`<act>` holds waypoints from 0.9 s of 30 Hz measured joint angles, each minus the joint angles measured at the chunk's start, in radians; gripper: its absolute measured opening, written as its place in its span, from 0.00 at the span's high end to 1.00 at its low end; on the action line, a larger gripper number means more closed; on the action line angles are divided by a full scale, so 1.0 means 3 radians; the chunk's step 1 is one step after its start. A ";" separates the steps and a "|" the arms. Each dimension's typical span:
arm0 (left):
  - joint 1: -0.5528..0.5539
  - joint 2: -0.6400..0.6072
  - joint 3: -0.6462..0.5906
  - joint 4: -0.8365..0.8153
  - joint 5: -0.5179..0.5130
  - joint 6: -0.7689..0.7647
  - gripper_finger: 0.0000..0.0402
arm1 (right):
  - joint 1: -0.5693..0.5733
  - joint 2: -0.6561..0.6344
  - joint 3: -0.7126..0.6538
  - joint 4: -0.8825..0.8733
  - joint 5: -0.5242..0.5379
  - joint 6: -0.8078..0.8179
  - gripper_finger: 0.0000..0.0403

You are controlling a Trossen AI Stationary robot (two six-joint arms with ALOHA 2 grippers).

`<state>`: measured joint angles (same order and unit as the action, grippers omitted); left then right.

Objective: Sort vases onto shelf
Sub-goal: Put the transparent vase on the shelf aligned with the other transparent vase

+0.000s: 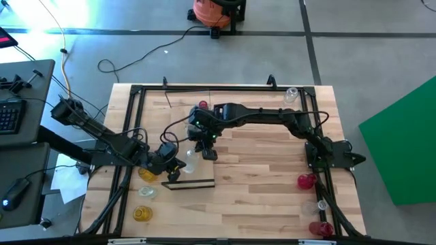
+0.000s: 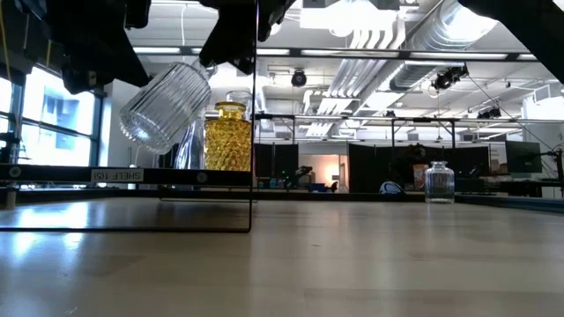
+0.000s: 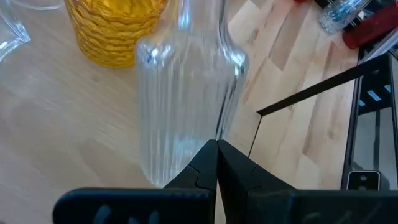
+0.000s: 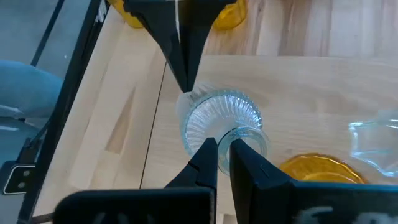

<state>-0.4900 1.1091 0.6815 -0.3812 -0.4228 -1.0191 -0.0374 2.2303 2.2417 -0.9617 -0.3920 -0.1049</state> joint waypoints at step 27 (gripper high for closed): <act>0.0000 0.0022 0.0000 -0.0039 0.0261 0.0117 1.00 | 0.0403 0.0077 0.0011 0.0067 0.0967 -0.0629 1.00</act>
<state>-0.4900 1.1156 0.6815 -0.3930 -0.3445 -0.9840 0.0836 2.2535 2.2452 -0.9417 -0.1018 -0.2936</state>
